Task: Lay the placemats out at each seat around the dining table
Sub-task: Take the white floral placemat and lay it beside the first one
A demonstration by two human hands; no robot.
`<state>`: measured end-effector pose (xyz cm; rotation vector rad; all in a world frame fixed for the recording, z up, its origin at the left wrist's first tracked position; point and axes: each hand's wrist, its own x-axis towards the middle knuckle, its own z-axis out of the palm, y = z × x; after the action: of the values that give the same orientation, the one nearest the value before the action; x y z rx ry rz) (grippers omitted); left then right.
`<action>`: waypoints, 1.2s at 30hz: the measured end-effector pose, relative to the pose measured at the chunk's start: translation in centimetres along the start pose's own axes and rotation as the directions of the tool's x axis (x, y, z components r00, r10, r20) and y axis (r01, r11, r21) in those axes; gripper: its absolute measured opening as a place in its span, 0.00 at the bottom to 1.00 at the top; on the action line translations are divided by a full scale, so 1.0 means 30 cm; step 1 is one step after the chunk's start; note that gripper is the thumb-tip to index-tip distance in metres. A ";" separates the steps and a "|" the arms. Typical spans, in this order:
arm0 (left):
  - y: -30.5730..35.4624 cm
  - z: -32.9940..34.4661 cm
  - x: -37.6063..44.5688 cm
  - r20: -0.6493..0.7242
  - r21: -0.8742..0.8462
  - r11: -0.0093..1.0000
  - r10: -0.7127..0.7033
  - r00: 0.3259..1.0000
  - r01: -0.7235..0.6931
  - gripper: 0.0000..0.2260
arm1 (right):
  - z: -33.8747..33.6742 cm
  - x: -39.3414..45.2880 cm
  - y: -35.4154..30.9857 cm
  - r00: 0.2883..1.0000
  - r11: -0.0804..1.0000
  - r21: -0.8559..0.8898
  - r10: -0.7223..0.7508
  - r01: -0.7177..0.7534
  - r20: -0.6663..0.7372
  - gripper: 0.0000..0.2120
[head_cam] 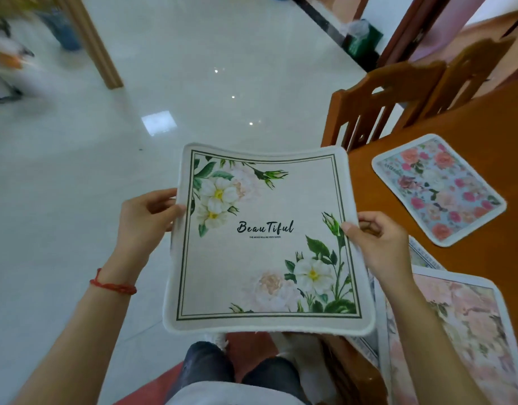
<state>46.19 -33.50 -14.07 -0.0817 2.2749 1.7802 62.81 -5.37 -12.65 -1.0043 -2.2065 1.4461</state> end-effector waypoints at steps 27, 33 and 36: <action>-0.169 -0.530 0.313 -0.419 -0.078 0.979 -0.203 0.885 0.188 0.14 | 0.797 0.313 -0.261 0.919 0.999 0.025 -0.037 0.029 0.392 0.08; -0.140 -0.484 0.492 -0.446 -0.064 0.975 -0.220 0.867 0.214 0.14 | 0.891 0.500 -0.285 0.909 1.000 -0.009 -0.012 0.017 0.416 0.06; -0.129 -0.473 0.575 -0.452 -0.063 0.973 -0.225 0.863 0.221 0.14 | 0.928 0.578 -0.301 0.910 0.999 -0.027 -0.005 0.018 0.416 0.07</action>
<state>27.97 -46.23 -18.57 -0.8164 2.4285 1.7888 30.46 -14.01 -18.70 -0.7385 -2.5241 1.7595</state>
